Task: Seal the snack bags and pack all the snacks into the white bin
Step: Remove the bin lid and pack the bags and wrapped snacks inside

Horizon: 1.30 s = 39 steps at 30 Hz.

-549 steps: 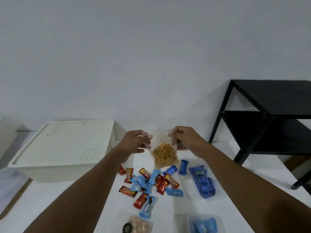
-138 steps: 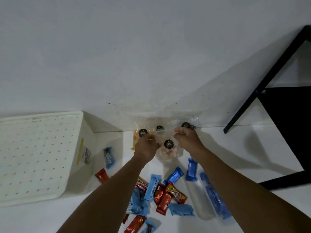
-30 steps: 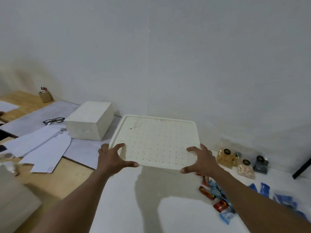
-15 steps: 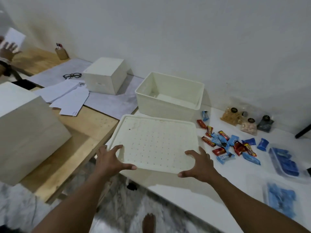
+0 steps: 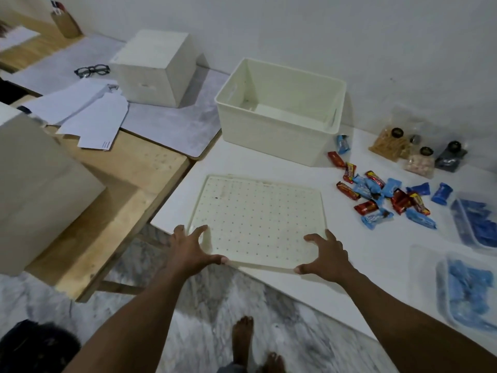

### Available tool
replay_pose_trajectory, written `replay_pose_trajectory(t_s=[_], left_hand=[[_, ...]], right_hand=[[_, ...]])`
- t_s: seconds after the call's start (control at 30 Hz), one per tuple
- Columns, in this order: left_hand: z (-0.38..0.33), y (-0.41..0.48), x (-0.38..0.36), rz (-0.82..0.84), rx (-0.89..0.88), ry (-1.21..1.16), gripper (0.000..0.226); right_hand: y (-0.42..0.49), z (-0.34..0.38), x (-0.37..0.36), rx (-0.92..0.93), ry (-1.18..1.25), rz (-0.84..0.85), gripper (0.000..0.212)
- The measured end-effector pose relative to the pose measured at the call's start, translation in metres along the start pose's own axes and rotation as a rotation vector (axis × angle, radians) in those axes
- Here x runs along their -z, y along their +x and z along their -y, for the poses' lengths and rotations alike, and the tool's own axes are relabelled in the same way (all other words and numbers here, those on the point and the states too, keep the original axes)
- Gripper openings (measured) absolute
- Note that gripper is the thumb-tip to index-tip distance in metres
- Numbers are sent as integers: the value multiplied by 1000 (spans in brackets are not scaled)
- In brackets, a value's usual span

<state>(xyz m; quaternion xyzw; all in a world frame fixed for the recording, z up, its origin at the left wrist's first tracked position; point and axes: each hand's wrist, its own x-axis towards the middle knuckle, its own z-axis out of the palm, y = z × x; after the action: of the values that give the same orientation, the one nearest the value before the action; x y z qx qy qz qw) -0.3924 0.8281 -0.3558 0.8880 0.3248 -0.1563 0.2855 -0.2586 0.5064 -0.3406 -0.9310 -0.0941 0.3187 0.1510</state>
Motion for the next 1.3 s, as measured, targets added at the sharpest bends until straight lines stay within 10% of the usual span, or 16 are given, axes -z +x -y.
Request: replay_pose_trajectory(t_s=[1.3], left_hand=[[-389, -8, 7, 129, -680, 94, 87]], right_hand=[[-34, -144, 261, -18, 321, -462, 57]])
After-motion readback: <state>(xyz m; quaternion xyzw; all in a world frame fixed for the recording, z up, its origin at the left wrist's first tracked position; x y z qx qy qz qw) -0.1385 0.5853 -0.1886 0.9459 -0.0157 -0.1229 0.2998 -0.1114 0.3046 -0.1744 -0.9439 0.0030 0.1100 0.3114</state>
